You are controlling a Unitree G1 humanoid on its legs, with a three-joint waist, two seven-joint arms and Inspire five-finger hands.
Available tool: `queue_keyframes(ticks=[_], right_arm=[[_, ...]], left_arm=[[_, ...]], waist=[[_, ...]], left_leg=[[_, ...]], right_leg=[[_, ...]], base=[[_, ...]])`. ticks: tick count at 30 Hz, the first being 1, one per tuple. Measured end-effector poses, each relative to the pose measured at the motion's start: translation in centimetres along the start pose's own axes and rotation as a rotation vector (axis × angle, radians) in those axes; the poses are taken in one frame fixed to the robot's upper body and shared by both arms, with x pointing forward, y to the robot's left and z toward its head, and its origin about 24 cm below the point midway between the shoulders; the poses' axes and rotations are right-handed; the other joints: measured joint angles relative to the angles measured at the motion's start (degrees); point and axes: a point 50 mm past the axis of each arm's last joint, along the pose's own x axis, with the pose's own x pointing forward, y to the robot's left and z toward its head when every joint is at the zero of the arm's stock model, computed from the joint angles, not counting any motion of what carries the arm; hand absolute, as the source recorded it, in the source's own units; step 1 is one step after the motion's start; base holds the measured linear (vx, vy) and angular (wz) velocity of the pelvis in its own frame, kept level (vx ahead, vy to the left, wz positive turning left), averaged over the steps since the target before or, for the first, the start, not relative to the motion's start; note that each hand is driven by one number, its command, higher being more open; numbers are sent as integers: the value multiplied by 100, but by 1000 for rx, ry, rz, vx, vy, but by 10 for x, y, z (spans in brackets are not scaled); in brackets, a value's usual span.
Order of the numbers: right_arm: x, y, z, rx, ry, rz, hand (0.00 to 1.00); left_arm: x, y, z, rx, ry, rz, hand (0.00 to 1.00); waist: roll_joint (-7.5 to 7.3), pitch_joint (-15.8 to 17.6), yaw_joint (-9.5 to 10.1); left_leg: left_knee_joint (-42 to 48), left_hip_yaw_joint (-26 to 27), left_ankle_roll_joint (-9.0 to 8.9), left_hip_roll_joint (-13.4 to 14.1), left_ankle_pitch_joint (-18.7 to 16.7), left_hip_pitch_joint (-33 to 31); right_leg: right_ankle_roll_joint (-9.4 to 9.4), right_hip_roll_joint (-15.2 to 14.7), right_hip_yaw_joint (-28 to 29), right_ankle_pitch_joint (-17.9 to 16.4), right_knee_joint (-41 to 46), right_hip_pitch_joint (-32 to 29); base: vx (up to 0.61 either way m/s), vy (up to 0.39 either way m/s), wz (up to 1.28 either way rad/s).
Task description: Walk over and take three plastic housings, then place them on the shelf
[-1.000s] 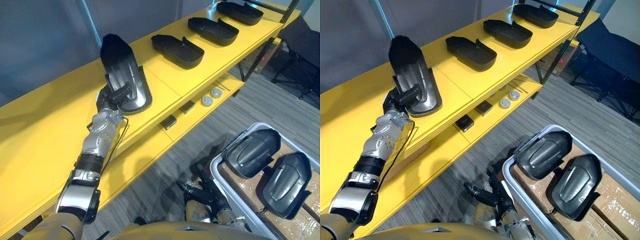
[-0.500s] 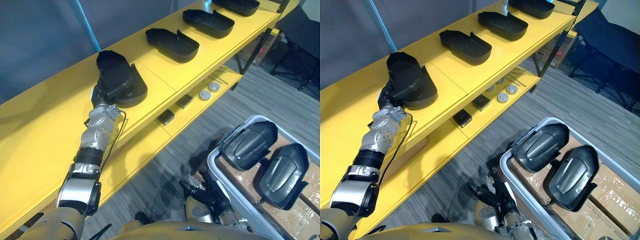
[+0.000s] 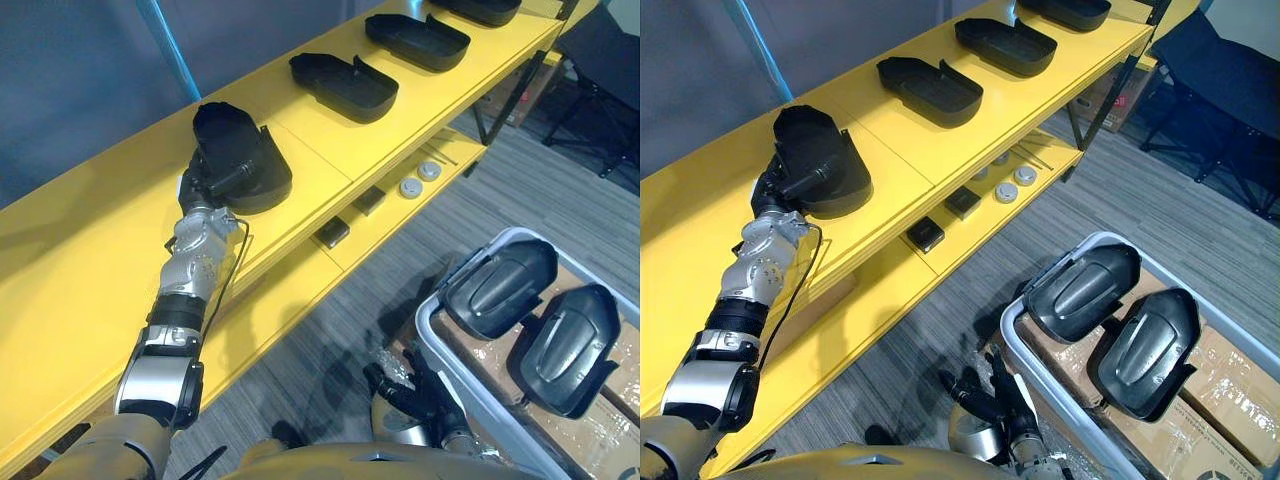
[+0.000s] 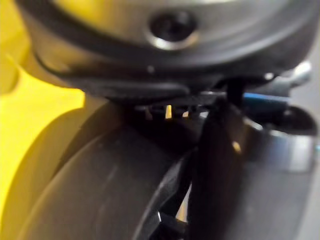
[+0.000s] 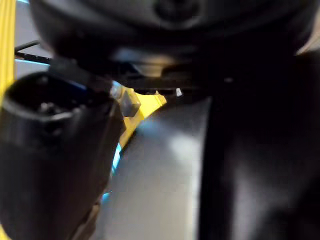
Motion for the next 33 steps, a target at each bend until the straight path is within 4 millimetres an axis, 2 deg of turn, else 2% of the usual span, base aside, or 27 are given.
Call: queue_keyframes(ticks=[3, 5, 8, 10, 13, 17, 22, 26, 30, 33], right_arm=[[-2, -1, -5, 16, 21, -12, 100], [-3, -2, -7, 9, 29, -12, 100], [-4, -3, -6, 11, 20, -28, 100], [-5, -4, -6, 9, 14, -33, 100], [-7, -4, -8, 13, 21, -34, 100], [-8, -3, -9, 17, 26, -33, 100], [-8, -2, -10, 17, 27, -28, 100], [-7, -2, -10, 16, 29, -20, 100], [-6, -3, -11, 21, 30, -12, 100], [-4, -4, -13, 20, 36, -8, 100]], left_arm=[[1, 7, 3, -13, -10, 65, 100], [1, 10, 7, 43, -38, 118, 100], [3, 38, 14, 139, -97, 331, 100], [2, 70, 21, 195, -114, 493, 100], [1, 90, 31, 253, -127, 583, 100], [0, 114, 61, 367, -192, 649, 100], [0, 119, 78, 456, -237, 629, 100], [3, 115, 78, 481, -220, 544, 100], [8, 105, 73, 438, -151, 333, 100], [10, 94, 60, 343, -74, 149, 100]], waist=[[7, 1, -37], [31, 12, -38], [85, 41, -37], [135, 77, -18], [136, 94, 73], [83, 118, 167], [80, 116, 172], [72, 109, 177], [65, 103, 187], [67, 100, 208]], left_leg=[[1, -11, -7, -4, 16, 0], [-1, -14, -6, 2, 15, -1], [-1, -37, -6, 10, 16, -4], [0, -89, -5, 7, 17, -7], [0, -124, -4, 6, 18, -6], [0, -170, -1, -11, 16, -5], [1, -185, 4, -14, 13, 2], [3, -188, 4, -12, 14, 17], [9, -186, 13, -14, 26, 17], [12, -179, 19, -16, 44, 17]], right_leg=[[-10, 11, -33, -7, -1, 6], [-12, 20, -35, -8, -3, 5], [-21, 30, -55, -15, -2, 11], [-30, 23, -104, -22, -4, 38], [-36, 26, -119, -26, -16, 64], [-34, 13, -153, -23, -81, 125], [-28, 18, -141, -14, -130, 153], [-25, 29, -130, 26, -220, 211], [-36, 36, -122, 78, -226, 211], [-38, 35, -125, 113, -252, 214]], base=[[0, 0, 0], [0, 0, 0], [1, 0, 3], [9, 6, 12], [16, 9, 9], [9, 14, 7], [0, 0, 0], [-6, 0, -1], [-18, 0, -1], [-54, -2, -2]])
